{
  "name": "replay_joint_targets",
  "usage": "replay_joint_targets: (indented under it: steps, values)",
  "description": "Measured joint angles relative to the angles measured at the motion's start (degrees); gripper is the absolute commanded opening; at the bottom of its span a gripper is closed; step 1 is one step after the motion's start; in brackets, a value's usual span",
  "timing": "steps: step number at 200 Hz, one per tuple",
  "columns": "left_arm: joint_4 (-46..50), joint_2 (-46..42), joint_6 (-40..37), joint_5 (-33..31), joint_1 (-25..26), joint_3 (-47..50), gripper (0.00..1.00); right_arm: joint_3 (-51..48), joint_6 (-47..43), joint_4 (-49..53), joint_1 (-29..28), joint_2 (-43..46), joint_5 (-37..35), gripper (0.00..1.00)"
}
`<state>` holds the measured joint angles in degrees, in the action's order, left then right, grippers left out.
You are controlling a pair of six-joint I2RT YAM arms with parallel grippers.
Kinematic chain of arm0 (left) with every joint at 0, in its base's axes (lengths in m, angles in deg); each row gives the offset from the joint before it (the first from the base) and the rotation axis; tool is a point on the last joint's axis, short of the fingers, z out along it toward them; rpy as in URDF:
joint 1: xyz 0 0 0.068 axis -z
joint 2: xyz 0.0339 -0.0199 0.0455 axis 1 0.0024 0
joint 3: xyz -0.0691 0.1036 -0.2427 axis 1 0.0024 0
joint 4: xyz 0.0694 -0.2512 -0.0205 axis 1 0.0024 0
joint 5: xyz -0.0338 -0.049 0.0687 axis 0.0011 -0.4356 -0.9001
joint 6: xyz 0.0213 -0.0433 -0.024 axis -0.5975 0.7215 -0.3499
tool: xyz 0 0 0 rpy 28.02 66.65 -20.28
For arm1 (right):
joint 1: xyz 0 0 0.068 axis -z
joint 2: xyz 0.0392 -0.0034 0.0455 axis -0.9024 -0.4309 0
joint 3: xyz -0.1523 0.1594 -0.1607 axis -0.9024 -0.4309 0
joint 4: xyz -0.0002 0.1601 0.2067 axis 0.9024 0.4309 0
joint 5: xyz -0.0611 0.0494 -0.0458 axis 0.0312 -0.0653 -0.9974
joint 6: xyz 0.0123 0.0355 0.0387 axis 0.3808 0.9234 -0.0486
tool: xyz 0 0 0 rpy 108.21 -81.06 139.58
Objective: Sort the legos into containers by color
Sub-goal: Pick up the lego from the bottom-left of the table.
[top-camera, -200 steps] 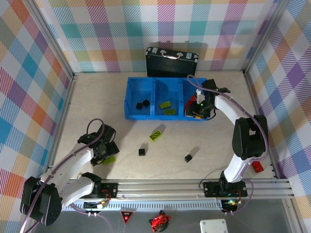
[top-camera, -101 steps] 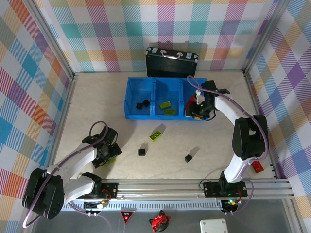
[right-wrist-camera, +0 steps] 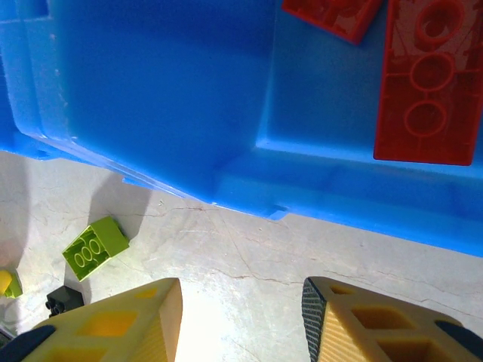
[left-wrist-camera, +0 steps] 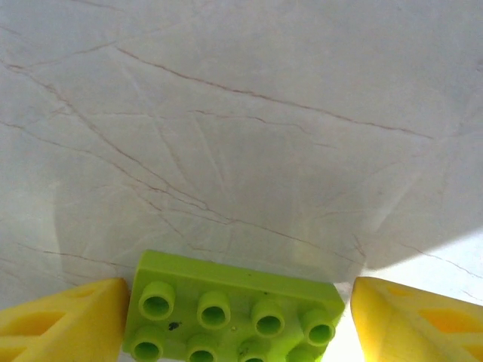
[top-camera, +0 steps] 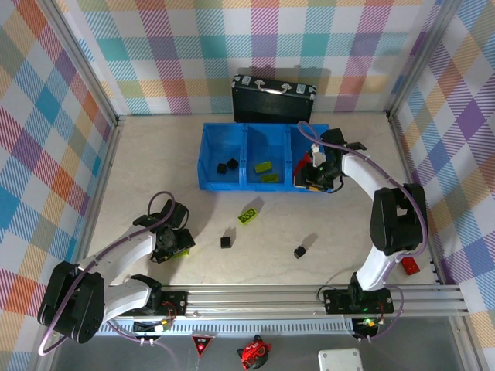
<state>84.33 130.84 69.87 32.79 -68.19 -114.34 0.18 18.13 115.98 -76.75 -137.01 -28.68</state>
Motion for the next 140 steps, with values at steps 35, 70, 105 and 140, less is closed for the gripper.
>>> replay_joint_targets:
  steps: [35,70,105,140]
  values:
    - [-0.2,0.1,-1.5,1.5,0.0,0.0,0.77,0.0,-0.1,0.0,0.0,0.6,0.0,0.47]
    - [0.2,1.4,-3.0,1.8,0.0,-0.5,0.76,-0.1,-0.1,0.1,0.0,0.7,0.0,0.47]
    - [0.6,2.6,-3.8,1.8,0.0,-1.1,0.73,-0.1,-0.2,0.1,0.0,0.7,0.0,0.47]
    - [0.9,2.7,-4.5,1.7,0.0,-1.2,0.68,-0.1,-0.2,0.1,0.0,0.7,0.0,0.47]
